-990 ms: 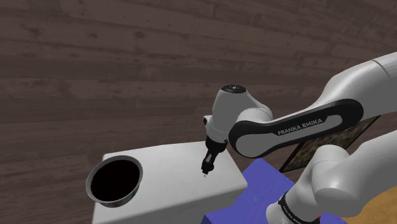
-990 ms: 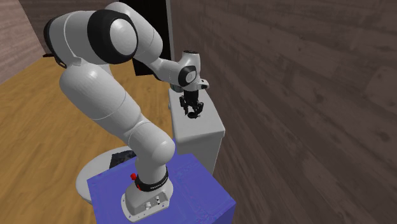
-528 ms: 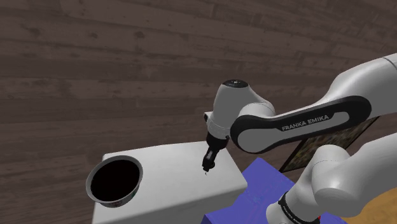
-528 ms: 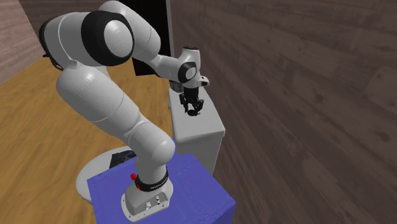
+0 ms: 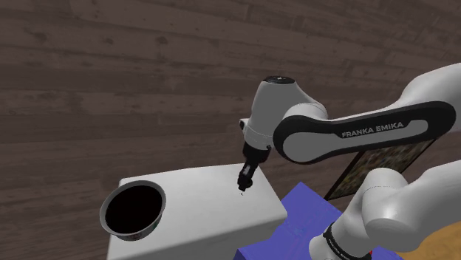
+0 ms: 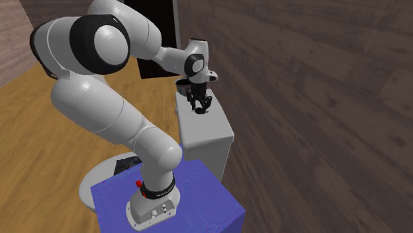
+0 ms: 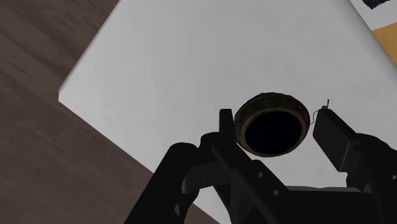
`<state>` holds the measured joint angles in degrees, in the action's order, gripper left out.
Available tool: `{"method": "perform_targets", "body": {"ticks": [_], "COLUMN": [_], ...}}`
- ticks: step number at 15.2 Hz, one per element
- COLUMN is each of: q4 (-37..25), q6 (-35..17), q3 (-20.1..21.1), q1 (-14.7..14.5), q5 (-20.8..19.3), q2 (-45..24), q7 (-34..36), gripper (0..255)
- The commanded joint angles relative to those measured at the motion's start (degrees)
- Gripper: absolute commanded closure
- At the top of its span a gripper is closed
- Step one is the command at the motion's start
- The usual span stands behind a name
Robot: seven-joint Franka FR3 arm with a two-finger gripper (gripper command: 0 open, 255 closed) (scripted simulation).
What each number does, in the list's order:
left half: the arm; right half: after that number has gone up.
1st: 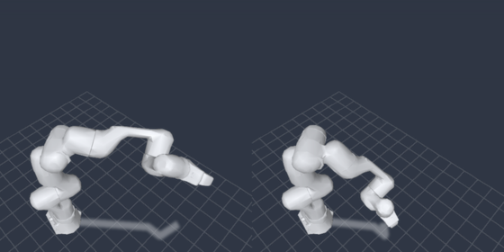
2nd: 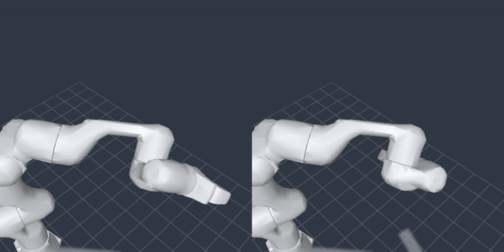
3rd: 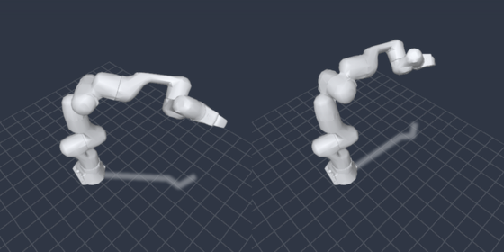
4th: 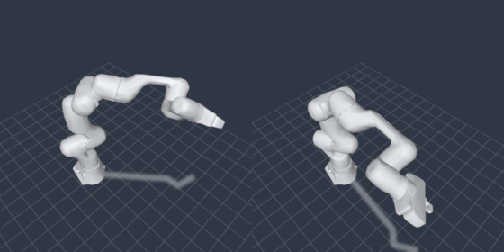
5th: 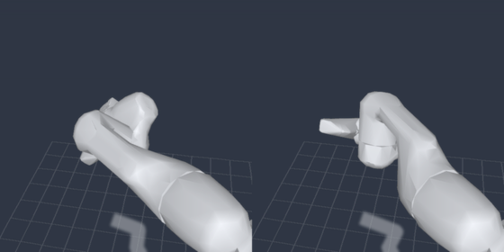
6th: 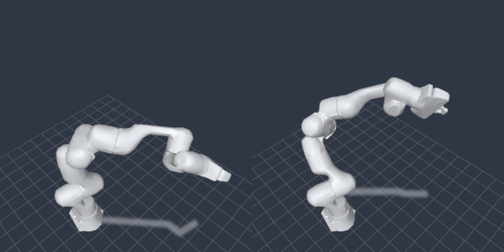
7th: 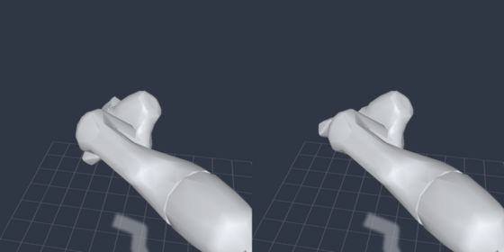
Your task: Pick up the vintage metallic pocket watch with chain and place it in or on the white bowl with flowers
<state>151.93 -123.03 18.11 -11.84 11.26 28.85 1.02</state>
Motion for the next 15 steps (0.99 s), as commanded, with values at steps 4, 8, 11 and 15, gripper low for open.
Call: {"method": "perform_targets", "body": {"ticks": [4,8,11,15], "q4": [-2.4,-4.7,-6.5,-9.1], "q6": [4.5,8.0,10.6,13.9], "q3": [-0.7,-1.2,-1.6,-2.1], "q1": [0.0,0.1,0.1,0.2], "q5": [-0.3,-0.6,-0.8,-1.1], "q2": [2.1,3.3,4.1,4.8], "q7": [-0.1,0.0,0.0,0.1], "gripper": [255,255,255,255]}}
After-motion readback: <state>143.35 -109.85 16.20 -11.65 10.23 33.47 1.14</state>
